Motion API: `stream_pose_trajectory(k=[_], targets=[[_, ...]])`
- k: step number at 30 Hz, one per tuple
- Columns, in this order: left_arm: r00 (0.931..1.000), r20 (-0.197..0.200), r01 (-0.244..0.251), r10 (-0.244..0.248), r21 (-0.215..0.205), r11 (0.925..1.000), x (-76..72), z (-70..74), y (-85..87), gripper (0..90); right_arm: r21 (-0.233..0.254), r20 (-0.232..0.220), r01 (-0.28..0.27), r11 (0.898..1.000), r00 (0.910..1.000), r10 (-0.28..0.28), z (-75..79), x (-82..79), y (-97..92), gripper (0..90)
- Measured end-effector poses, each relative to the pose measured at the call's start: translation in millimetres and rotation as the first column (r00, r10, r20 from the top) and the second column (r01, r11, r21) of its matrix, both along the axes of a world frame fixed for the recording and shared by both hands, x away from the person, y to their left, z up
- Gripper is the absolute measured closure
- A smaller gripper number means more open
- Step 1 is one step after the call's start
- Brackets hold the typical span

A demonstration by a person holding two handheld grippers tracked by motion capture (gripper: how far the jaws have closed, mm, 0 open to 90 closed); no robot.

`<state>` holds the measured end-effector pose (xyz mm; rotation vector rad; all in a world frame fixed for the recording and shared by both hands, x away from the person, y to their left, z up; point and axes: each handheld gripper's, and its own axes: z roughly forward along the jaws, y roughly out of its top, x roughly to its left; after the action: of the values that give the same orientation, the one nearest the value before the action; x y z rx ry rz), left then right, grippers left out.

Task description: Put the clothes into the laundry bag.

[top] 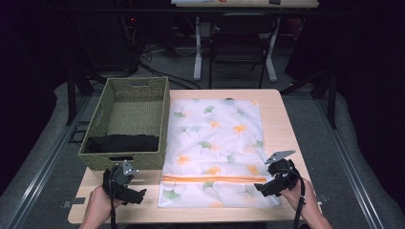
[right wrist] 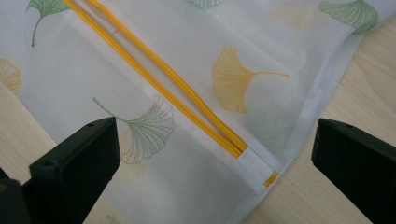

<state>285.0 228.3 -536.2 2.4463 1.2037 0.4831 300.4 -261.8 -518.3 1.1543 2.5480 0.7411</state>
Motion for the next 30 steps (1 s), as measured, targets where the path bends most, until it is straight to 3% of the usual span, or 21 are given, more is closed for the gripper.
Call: stream_pose_trajectory(k=[12, 25, 30], targets=[[1.0000, 0.000, -0.002, 0.002, -0.018, 0.9998, 0.3, 1.0, 2.0, 0.1, 0.012, -0.003, -0.071, 0.997, 0.9975, 0.071, 1.8, -1.9, 5.5, 6.2], [0.9999, -0.007, 0.014, -0.015, -0.013, 0.9998, 0.6, -0.1, 0.1, 0.1, 0.018, 0.041, -0.106, 0.994, 0.9936, 0.105, 4.3, 3.4, 22.6, 3.6], [0.9998, -0.013, 0.017, -0.018, -0.016, 0.9997, 0.9, -1.1, 0.2, 0.1, 0.028, 0.098, -0.168, 0.985, 0.9816, 0.164, 9.2, 4.9, 33.2, 3.1]])
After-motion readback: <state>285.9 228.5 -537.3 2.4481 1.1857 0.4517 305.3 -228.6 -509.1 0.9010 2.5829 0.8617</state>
